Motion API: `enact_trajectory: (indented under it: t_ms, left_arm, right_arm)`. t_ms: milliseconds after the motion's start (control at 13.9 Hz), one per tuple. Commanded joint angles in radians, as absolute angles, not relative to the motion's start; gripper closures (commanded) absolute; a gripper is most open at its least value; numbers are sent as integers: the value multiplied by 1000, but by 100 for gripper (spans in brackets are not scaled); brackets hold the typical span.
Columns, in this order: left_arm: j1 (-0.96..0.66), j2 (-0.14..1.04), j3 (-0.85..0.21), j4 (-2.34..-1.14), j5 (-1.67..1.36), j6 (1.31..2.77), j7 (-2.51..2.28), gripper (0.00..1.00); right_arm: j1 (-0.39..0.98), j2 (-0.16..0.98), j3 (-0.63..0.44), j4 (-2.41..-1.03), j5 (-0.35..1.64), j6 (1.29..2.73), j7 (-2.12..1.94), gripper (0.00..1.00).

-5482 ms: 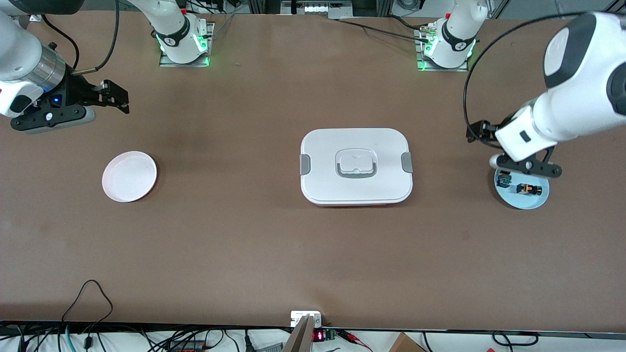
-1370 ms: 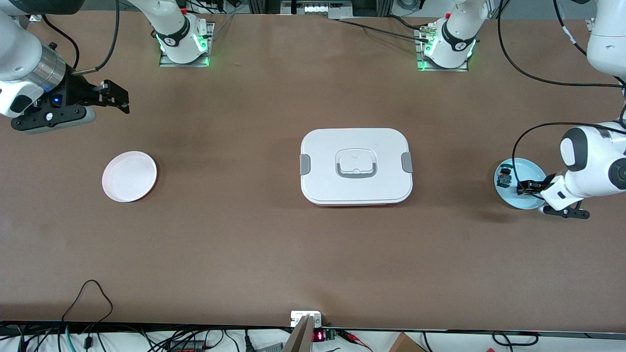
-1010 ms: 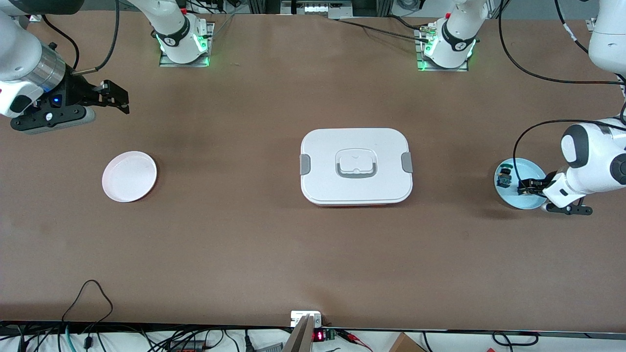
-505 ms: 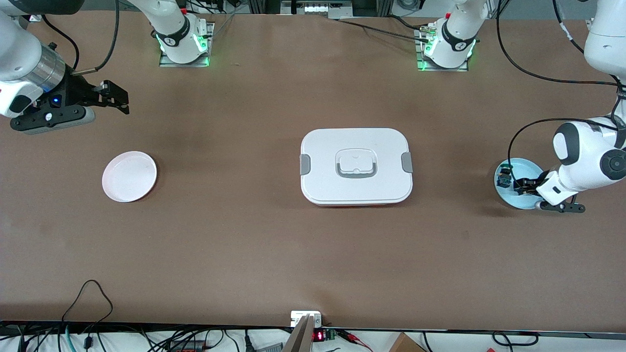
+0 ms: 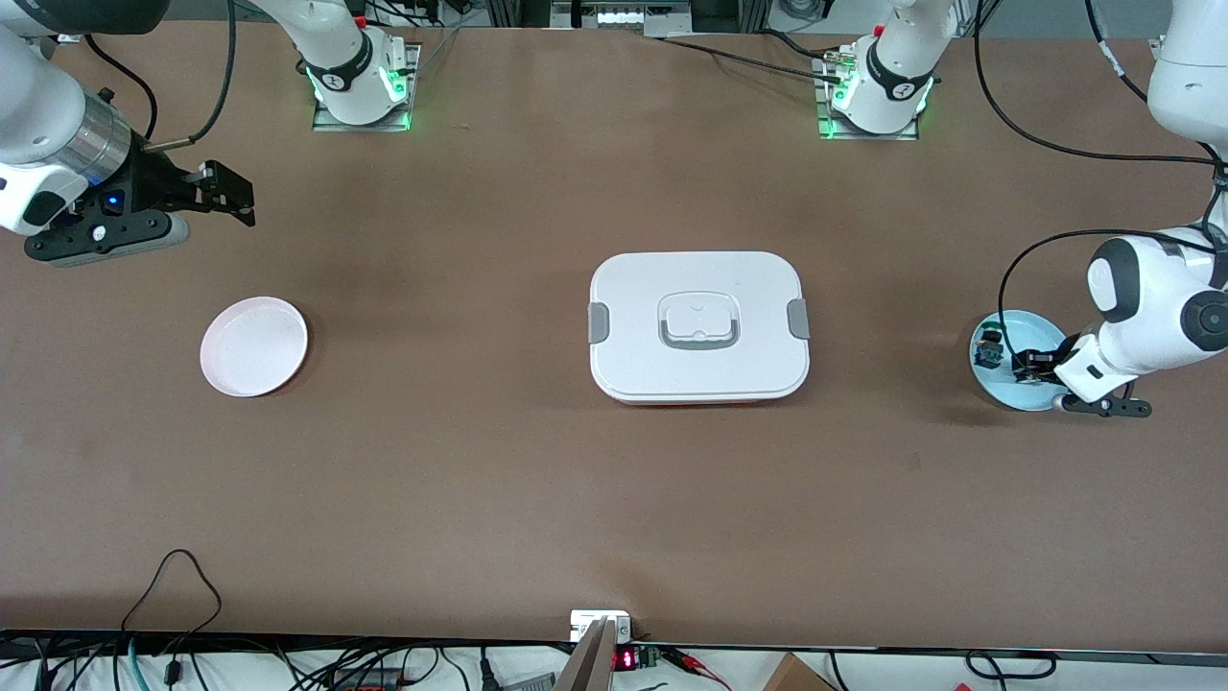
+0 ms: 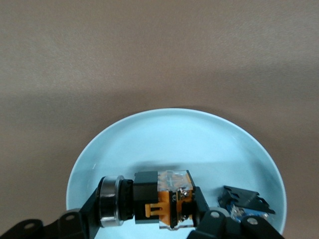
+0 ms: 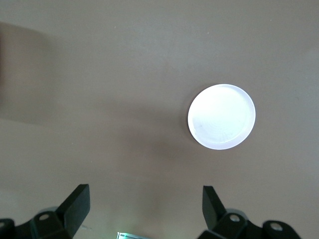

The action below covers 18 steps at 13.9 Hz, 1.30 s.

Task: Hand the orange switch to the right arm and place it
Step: 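Close the left gripper on the orange switch, then lift the orange switch with the left gripper over the white box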

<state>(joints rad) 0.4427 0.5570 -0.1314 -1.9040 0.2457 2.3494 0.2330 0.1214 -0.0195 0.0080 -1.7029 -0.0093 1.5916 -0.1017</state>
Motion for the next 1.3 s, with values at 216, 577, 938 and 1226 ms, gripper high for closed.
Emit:
enact_trajectory:
  t_ms: [216,577,938,1226]
  left_arm:
    - [425,480,-192,-1806,261,2040,340,67]
    - [434,456,-326,-1547,192,1625,350,69]
    - [430,443,-498,-1465,-18,1559,354,72]
    - [422,446,-655,-1465,-146,1560,357,74]
  right_arm:
    - [115,-5,11,-1687,-2,1591,-98,0]
    - [117,2,11,-1667,0,1588,-98,0]
    - [114,3,11,-1667,0,1582,-98,0]
    - [114,3,11,-1667,0,1588,-97,0]
